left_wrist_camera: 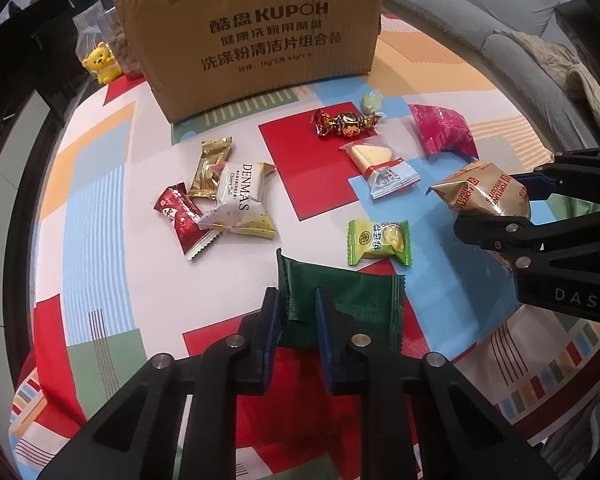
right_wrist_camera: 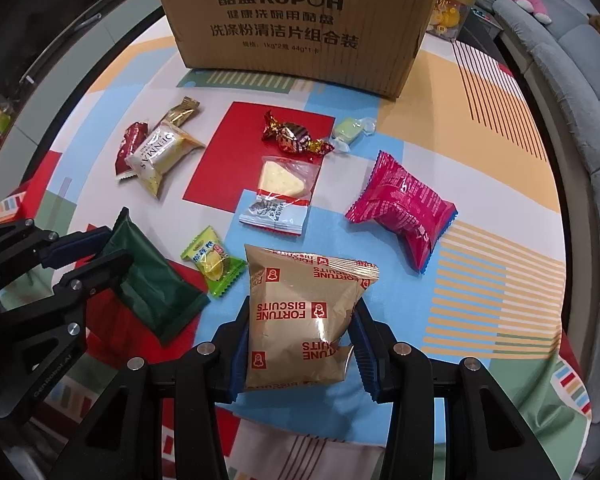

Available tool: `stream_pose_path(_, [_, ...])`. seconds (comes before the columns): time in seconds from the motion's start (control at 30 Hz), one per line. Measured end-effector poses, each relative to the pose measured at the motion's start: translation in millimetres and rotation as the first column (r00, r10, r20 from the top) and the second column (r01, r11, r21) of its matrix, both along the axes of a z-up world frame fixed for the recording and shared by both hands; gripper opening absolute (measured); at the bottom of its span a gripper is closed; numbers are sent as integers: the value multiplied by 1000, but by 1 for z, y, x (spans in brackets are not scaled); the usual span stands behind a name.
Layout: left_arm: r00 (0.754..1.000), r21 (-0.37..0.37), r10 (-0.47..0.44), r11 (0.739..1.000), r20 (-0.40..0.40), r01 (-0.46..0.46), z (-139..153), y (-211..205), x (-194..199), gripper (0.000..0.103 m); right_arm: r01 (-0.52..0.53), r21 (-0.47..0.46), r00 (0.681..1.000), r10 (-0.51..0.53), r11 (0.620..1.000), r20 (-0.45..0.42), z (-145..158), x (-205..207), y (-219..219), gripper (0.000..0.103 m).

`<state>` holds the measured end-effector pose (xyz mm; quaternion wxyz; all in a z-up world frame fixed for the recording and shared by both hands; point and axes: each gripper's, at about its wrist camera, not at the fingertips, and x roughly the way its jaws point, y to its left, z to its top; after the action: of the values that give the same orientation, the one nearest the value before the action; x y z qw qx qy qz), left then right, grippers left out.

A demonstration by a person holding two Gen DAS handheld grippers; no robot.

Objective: Organize snacks
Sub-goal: 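Grasp the green wafer pack with left tool while right tool grasps the gold biscuit bag, then lift the green wafer pack and gold biscuit bag over the cardboard box with both tools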

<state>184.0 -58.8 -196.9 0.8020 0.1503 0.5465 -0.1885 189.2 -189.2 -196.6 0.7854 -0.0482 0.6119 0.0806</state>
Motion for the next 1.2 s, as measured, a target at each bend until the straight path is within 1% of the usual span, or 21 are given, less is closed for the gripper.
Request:
stream_pose_path(0.13, [1000, -10, -2, 1000, 23, 2, 8, 2, -2, 13, 2, 1, 1000, -2, 1000, 12, 3, -1, -1, 45])
stream_pose_path(0.4, [998, -20, 6, 1000, 63, -5, 23, 6, -7, 10, -1, 1, 999, 0, 1000, 39, 12, 1, 3, 45])
stream_pose_path(0.8, [990, -28, 41, 999, 137, -38, 47, 15, -18, 9, -17, -2, 996, 17, 1000, 89, 34, -5, 11, 46])
stream_pose_path(1.2, [975, -45, 88, 996, 204, -80, 76, 23, -20, 9, -32, -2, 985, 31, 999, 169, 69, -7, 21, 46])
